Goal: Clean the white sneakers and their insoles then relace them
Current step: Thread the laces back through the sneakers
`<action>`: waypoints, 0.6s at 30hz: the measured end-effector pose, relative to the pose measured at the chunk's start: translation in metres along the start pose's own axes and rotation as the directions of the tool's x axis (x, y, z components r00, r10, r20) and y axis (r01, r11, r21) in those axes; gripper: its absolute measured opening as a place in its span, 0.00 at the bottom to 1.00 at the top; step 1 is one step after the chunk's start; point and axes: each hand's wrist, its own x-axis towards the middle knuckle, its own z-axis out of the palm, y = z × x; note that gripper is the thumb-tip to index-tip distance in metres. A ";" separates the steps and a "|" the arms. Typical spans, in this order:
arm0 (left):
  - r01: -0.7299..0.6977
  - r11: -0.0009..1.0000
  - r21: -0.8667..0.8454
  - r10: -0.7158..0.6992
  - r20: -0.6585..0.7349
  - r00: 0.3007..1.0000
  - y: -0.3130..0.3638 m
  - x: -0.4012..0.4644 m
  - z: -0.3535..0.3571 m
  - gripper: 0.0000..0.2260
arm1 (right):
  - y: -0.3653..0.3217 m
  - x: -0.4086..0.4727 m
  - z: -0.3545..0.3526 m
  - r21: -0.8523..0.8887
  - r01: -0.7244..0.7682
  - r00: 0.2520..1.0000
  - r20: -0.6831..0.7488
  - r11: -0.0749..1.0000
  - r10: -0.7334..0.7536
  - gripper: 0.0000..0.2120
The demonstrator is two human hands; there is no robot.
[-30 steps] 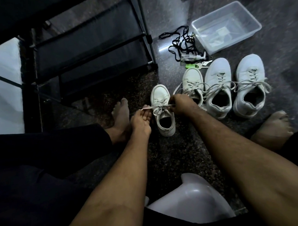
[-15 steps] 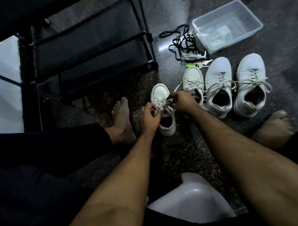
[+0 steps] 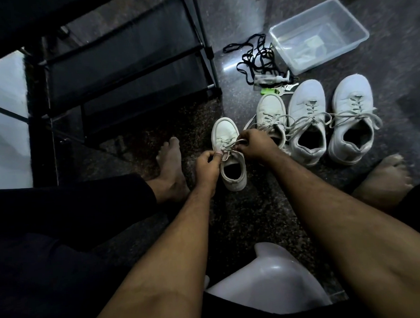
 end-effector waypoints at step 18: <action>0.045 0.999 0.010 -0.043 -0.160 0.986 0.011 -0.011 0.001 0.04 | -0.002 -0.015 -0.008 -0.418 -0.126 0.978 -0.203 0.899 0.043 0.17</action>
